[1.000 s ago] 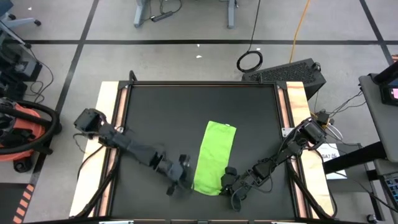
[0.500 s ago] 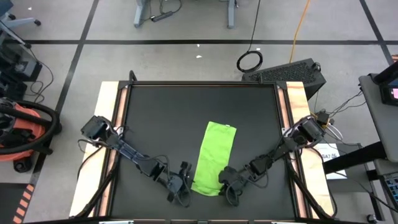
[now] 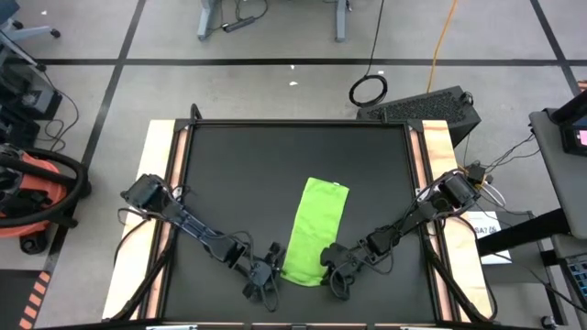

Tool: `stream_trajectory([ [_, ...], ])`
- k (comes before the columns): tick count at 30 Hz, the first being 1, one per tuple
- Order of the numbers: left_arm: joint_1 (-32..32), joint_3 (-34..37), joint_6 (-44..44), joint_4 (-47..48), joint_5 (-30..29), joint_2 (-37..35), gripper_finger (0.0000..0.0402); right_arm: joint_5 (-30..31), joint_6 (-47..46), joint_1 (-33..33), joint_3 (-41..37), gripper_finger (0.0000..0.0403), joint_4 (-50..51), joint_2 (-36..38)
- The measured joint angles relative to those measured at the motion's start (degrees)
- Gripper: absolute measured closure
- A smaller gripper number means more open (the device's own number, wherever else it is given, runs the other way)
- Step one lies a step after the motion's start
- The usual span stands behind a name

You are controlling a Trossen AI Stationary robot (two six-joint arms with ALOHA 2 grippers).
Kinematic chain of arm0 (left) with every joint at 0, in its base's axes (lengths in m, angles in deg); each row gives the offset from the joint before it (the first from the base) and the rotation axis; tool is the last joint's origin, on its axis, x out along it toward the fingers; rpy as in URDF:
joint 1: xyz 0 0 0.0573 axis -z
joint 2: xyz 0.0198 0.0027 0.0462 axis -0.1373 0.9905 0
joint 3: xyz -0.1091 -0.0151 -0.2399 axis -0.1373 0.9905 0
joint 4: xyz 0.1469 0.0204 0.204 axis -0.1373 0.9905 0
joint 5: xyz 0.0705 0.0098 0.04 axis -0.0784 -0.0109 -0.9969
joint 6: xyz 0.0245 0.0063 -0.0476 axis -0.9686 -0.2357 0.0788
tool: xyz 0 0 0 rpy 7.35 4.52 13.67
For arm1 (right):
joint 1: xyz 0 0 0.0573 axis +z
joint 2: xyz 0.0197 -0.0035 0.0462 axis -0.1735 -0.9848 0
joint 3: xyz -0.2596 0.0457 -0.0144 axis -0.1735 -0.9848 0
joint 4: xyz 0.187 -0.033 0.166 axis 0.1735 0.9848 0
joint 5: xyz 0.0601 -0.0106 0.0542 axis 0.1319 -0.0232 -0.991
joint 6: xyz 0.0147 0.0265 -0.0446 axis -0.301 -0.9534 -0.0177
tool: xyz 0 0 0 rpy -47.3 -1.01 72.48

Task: Roll towel
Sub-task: Roll the green microfiber cloth

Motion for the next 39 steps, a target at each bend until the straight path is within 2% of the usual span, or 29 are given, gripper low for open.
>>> stream_trajectory([
  [4,0.1,-0.1,-1.2,-1.0,-1.2,1.9,0.0245,0.1,-0.8,0.0,0.0,0.0402,-0.1,0.0],
  [10,-0.5,-0.1,-2.8,-1.9,-6.0,2.2,0.0236,-0.6,-1.3,0.0,0.0,0.0402,-0.6,0.0],
  [19,-0.8,-0.1,-4.5,-0.7,-16.1,2.3,0.0236,-2.1,-1.0,-0.1,0.0,0.0402,-1.7,0.0],
  [23,-1.0,-0.9,-4.5,0.0,-16.4,2.4,0.0268,-2.4,-0.8,-0.1,0.0,0.0402,-2.1,0.0],
  [25,-1.1,-1.7,-4.5,0.6,-15.8,2.5,0.0303,-2.5,-0.8,-0.1,0.0,0.0402,-2.1,0.0],
  [29,-1.1,-3.6,-4.2,3.9,-10.6,2.5,0.0382,-2.6,-0.8,-0.1,0.0,0.0402,-2.1,0.0],
  [31,-0.9,-3.7,-4.2,4.6,-8.4,2.5,0.0391,-2.6,-0.8,-0.1,0.0,0.0402,-2.1,0.0],
  [35,0.0,-3.8,-3.9,6.2,-7.9,2.5,0.0387,-2.6,-1.1,-0.1,0.0,0.0402,-1.8,0.0],
  [39,0.6,-3.9,0.7,8.0,-7.7,2.3,0.0395,-2.7,-2.0,-0.1,0.0,0.0402,-1.2,0.0],
])
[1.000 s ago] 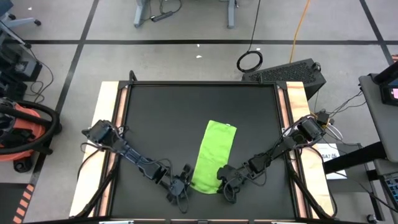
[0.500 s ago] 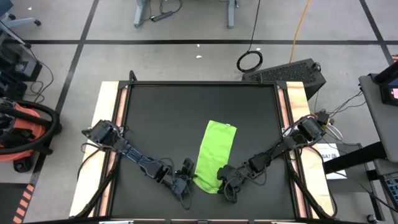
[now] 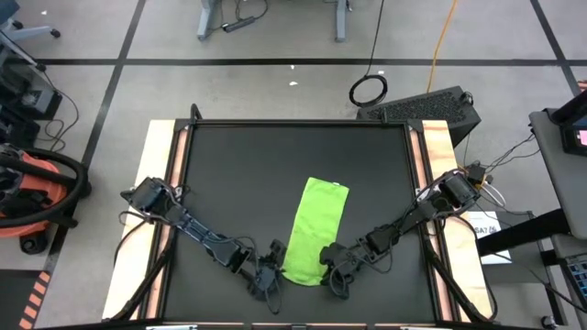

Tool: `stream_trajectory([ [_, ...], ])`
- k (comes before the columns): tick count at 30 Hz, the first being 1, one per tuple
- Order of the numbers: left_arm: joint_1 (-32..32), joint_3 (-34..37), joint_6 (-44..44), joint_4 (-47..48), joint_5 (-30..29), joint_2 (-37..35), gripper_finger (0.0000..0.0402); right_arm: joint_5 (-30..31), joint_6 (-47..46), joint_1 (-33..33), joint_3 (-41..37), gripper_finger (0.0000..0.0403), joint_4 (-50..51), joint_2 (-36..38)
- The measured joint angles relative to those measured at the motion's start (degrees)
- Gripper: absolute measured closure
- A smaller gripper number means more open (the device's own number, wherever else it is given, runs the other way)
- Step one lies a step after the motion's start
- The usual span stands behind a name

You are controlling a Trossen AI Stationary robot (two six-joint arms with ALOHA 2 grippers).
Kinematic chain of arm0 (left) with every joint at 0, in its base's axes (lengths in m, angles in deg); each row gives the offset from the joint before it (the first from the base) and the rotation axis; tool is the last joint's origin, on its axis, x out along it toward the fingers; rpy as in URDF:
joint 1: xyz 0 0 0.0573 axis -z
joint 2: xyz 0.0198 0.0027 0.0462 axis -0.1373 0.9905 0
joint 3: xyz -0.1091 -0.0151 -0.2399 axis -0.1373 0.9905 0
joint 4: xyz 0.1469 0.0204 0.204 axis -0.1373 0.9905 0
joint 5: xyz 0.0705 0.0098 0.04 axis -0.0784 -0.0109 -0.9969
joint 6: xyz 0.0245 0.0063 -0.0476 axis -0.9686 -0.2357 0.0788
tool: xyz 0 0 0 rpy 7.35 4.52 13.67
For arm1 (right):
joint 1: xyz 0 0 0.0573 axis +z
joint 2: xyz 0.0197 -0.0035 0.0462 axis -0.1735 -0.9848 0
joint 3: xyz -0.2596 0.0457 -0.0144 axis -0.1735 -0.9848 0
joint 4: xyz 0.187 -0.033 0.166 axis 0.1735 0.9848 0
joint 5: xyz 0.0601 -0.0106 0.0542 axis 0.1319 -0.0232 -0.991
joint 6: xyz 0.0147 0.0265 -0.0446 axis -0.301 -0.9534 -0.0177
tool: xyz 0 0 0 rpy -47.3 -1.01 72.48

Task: Roll towel
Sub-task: Roll the green microfiber cloth

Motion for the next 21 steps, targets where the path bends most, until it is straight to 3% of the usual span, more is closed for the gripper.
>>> stream_trajectory([
  [6,-0.3,0.0,4.2,-0.5,5.8,-0.1,0.0396,-2.6,-0.6,0.1,-0.1,0.0403,-0.1,1.3],
  [10,-2.5,0.0,8.7,-0.8,12.8,-0.1,0.0397,-3.0,-0.3,0.2,-0.3,0.0386,0.7,3.3],
  [14,-5.3,0.0,13.1,-1.3,20.4,-0.1,0.0397,-0.6,4.1,1.3,-0.2,0.0315,5.8,8.2],
  [21,-8.1,0.0,14.2,-1.3,25.8,-0.1,0.0398,12.5,15.4,6.6,-0.2,0.0169,21.2,18.7],
])
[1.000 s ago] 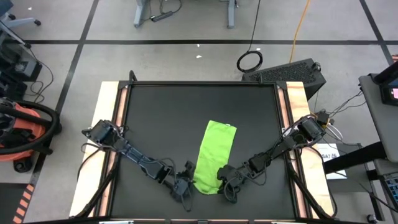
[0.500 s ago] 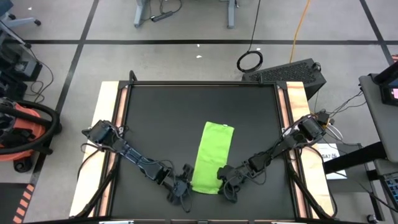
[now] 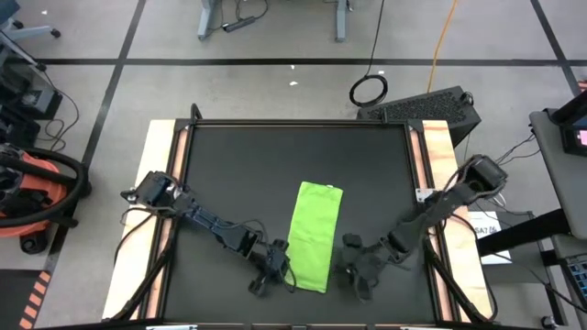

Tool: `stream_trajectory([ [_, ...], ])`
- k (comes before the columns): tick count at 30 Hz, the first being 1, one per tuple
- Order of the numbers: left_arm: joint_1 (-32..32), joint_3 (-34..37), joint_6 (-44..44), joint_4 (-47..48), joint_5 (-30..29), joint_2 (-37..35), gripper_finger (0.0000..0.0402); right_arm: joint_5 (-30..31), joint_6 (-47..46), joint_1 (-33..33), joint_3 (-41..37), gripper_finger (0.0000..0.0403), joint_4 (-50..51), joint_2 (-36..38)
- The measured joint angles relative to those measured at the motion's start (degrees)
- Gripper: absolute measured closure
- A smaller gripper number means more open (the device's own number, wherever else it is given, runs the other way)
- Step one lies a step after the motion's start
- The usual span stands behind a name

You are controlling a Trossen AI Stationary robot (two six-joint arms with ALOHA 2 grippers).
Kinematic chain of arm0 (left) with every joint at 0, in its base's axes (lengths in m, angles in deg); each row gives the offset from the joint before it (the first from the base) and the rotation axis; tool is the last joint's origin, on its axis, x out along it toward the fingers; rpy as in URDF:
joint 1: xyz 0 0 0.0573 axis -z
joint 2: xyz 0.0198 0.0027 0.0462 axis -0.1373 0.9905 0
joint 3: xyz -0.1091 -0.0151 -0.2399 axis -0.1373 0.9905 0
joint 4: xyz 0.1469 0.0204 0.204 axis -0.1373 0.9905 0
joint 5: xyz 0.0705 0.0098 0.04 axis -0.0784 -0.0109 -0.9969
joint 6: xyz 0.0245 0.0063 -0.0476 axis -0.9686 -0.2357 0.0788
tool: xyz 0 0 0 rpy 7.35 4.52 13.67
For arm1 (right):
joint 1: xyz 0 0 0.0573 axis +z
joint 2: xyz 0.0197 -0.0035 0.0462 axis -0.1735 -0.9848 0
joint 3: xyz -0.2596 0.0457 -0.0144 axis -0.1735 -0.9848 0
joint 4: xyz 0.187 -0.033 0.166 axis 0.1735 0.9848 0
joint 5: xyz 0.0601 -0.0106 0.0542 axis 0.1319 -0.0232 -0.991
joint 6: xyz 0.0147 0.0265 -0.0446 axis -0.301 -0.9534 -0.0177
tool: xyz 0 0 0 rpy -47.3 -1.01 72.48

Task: Roll towel
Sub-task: Roll the green microfiber cloth

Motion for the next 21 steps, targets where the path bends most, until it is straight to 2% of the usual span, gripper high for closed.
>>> stream_trajectory([
  [4,-1.7,0.0,2.0,-0.4,4.0,0.0,0.0398,4.2,5.4,4.4,0.0,0.0157,3.8,1.1],
  [11,-5.1,0.1,6.6,-0.9,10.8,0.1,0.0398,10.3,9.7,11.0,0.1,0.0198,4.2,-2.7],
  [15,-6.5,0.1,8.7,-1.1,14.3,0.1,0.0398,16.1,13.8,11.9,1.2,0.0213,4.2,-4.6],
  [21,-9.1,0.1,15.1,-1.3,18.6,0.4,0.0398,20.0,22.2,10.9,6.2,0.0211,4.1,-9.0],
])
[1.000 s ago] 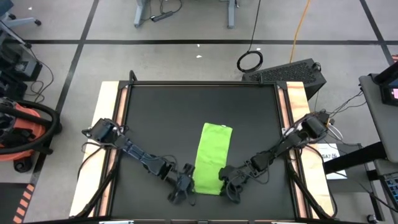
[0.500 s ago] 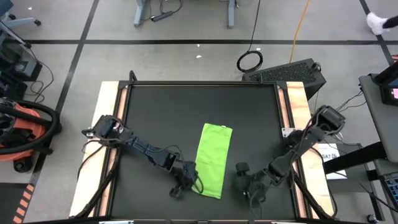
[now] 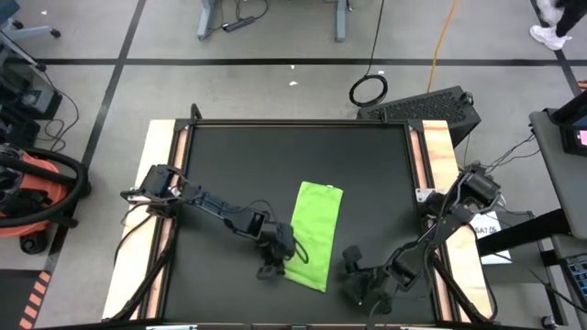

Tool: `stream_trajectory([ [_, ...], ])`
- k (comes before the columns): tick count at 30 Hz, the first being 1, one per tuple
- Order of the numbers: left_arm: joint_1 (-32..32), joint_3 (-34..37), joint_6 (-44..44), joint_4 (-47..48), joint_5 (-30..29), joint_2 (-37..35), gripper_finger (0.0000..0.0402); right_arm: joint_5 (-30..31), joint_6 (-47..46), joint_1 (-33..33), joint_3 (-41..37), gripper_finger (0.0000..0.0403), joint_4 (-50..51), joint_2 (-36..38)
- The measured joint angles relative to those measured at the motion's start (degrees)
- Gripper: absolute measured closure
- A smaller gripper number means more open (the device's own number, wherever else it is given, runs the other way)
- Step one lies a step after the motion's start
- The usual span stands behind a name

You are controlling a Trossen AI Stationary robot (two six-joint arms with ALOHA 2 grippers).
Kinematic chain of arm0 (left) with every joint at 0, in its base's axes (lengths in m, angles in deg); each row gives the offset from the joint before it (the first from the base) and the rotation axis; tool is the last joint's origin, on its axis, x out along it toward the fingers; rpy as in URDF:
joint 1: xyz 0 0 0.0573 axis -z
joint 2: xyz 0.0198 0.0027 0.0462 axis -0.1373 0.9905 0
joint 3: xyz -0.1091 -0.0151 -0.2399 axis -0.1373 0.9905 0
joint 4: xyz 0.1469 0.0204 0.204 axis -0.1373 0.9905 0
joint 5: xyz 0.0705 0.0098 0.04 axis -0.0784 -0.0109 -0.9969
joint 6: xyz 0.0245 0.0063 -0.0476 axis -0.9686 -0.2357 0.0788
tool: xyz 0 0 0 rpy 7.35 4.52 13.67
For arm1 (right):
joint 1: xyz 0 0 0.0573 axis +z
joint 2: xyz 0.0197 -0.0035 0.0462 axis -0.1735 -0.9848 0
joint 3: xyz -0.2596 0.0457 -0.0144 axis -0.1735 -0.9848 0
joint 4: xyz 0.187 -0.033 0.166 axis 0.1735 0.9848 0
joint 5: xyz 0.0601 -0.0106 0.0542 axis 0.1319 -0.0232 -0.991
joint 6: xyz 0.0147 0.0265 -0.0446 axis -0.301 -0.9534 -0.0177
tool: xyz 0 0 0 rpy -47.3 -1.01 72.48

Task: Roll towel
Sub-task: Roll the green microfiber cloth

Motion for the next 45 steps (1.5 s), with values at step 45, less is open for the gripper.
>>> stream_trajectory([
  [45,-5.5,-0.5,13.7,-1.1,11.1,3.5,0.0393,15.8,-5.5,-0.7,19.5,0.0236,8.7,-21.2],
])
